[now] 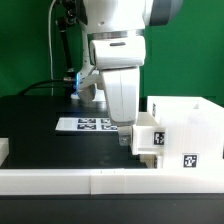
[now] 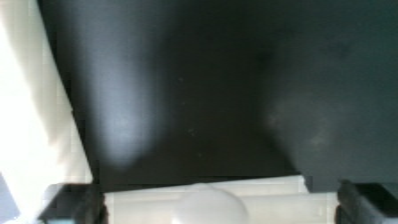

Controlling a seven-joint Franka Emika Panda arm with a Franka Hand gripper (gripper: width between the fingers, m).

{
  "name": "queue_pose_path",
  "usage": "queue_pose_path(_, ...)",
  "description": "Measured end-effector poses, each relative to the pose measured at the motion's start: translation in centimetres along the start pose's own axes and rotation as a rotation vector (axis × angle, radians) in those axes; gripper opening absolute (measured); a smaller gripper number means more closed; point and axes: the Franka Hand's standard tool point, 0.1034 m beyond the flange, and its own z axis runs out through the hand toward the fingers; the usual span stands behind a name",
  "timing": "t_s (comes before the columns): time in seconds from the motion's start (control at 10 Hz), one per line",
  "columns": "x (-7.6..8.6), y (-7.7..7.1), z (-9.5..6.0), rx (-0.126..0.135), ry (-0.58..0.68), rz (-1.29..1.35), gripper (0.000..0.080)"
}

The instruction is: Assemble drawer

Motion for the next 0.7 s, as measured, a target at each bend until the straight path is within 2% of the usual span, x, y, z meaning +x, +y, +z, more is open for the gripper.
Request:
queue_pose_path(0.4,-0.09,0.0,0.08,-0.002,-0.005,-0.007,0.0649)
queue_pose_path(0.7,-0.21,0.8,0.14,0.017,-0.003,-0.086,0.0649)
